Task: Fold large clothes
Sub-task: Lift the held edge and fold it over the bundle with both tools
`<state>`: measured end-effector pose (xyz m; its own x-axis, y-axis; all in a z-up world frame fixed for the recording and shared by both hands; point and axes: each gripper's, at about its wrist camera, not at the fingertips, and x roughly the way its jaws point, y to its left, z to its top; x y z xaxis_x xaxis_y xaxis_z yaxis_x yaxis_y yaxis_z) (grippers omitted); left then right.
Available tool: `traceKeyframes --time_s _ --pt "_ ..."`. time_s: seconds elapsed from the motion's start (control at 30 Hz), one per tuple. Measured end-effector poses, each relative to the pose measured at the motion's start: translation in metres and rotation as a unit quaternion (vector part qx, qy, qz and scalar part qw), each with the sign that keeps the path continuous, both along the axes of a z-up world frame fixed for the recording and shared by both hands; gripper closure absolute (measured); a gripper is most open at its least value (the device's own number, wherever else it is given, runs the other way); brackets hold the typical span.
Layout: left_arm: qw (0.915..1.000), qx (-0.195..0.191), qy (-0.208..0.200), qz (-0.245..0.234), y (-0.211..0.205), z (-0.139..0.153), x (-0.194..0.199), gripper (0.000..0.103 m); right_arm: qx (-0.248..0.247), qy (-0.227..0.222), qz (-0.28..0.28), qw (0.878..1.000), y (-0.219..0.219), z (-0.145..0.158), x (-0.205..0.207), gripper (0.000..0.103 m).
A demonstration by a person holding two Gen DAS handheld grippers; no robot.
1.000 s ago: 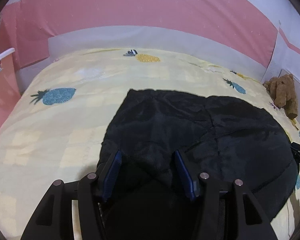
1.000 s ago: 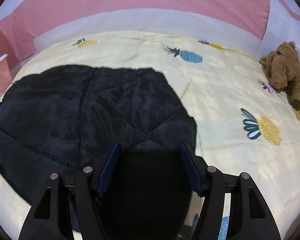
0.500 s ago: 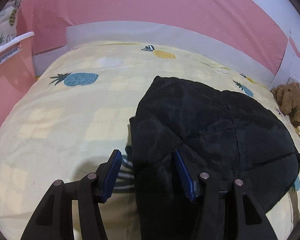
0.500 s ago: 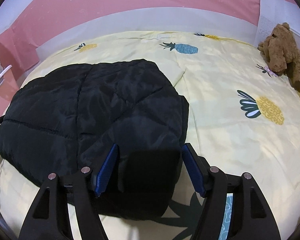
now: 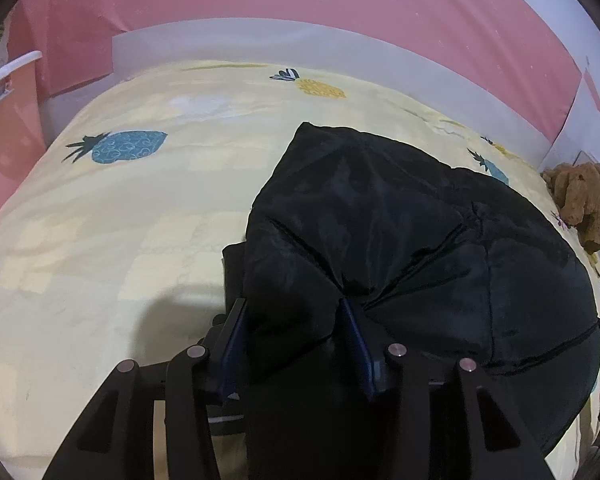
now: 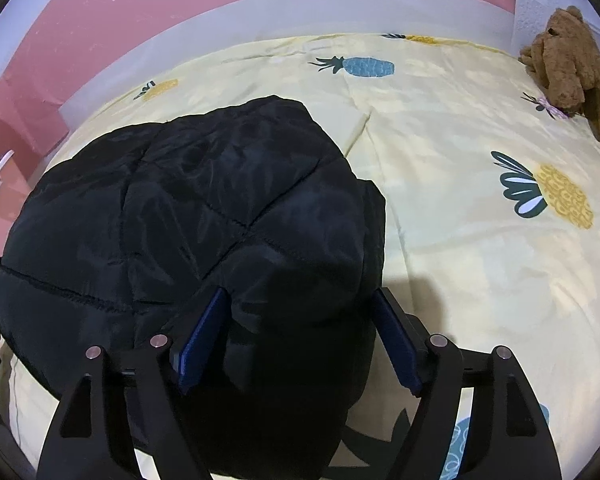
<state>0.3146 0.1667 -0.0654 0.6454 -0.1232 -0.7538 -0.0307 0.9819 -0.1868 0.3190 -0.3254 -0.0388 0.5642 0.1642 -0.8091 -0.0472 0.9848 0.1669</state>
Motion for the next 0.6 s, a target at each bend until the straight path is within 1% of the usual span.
traceKeyframes --time_s 0.1,0.2,0.33,0.4,0.47,0.53,0.6 --pt "1.0 -0.006 -0.003 -0.001 0.005 0.007 0.0 0.056 0.013 0.008 -0.007 1.0 -0.004 0.001 0.001 0.028" --pt "0.9995 -0.027 -0.013 0.004 0.013 0.015 -0.013 0.057 0.01 0.006 -0.008 1.0 -0.003 0.005 -0.01 0.028" --pt "0.9988 -0.047 -0.013 -0.004 0.021 0.012 -0.029 0.057 0.032 0.01 -0.006 0.999 -0.01 0.0 -0.018 0.028" --pt "0.9987 -0.051 -0.008 -0.006 0.023 0.009 -0.026 0.055 0.047 0.016 -0.004 0.999 -0.014 -0.005 -0.012 0.028" --pt "0.9986 -0.052 0.002 -0.008 0.021 0.004 -0.013 0.055 0.05 0.017 -0.002 0.999 -0.014 -0.008 -0.003 0.028" --pt "0.9985 -0.052 0.008 -0.01 0.02 0.0 0.001 0.052 0.051 0.018 0.005 0.998 -0.015 -0.011 0.006 0.028" --pt "0.9984 -0.054 0.013 -0.01 0.019 -0.004 0.011 0.047 0.067 0.026 0.006 0.997 -0.019 -0.017 0.013 0.025"
